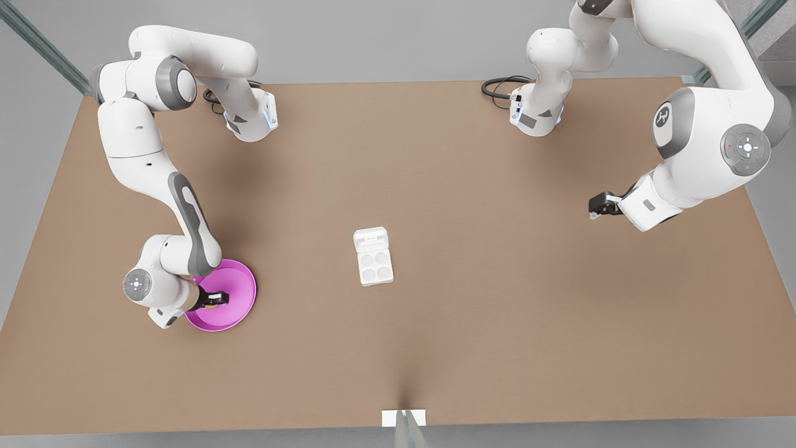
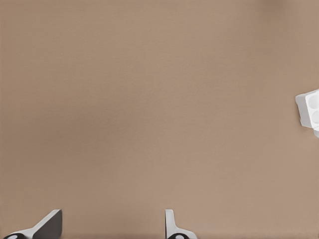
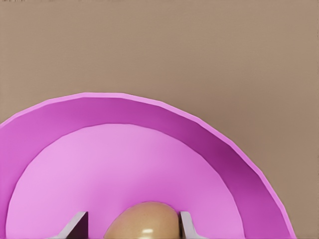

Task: Pack egg into the box and close the box lid

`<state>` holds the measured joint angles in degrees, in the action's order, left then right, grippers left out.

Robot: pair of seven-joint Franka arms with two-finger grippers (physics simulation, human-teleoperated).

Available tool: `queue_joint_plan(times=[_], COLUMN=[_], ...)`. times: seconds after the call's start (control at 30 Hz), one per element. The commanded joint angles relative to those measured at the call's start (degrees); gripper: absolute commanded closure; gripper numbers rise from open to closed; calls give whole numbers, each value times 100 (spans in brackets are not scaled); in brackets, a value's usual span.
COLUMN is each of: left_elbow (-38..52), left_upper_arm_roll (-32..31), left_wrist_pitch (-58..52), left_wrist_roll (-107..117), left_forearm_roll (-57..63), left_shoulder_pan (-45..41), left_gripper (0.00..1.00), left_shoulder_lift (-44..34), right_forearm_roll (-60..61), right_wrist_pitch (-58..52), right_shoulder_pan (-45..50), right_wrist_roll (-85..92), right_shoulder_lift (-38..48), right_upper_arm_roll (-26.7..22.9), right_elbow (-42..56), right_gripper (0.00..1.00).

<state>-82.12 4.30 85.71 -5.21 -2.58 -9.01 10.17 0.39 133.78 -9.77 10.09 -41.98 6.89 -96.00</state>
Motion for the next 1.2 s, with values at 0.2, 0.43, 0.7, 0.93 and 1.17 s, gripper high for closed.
queue_joint_plan(times=[0.2,0.43,0.7,0.93,1.17], left_elbow=[3,3,3,3,3], left_upper_arm_roll=[1,1,1,1,1], left_wrist_pitch=[-2,-2,-2,-2,-2], left_wrist_roll=[20,20,20,29,29], left_forearm_roll=[3,3,3,3,3], left_shoulder_pan=[-5,-5,-5,-5,-5], left_gripper=[0,0,0,0,0], left_shoulder_lift=[3,29,38,38,38], right_forearm_roll=[31,31,22,-4,48], right_wrist_pitch=[-1,-10,-80,-81,-72], right_shoulder_pan=[-8,-87,-148,10,528], right_wrist_roll=[19,37,98,81,-174], right_shoulder_lift=[6,15,181,234,217], right_upper_arm_roll=[6,94,296,656,674], right_elbow=[3,11,73,539,1119], right_gripper=[38,50,52,52,52])
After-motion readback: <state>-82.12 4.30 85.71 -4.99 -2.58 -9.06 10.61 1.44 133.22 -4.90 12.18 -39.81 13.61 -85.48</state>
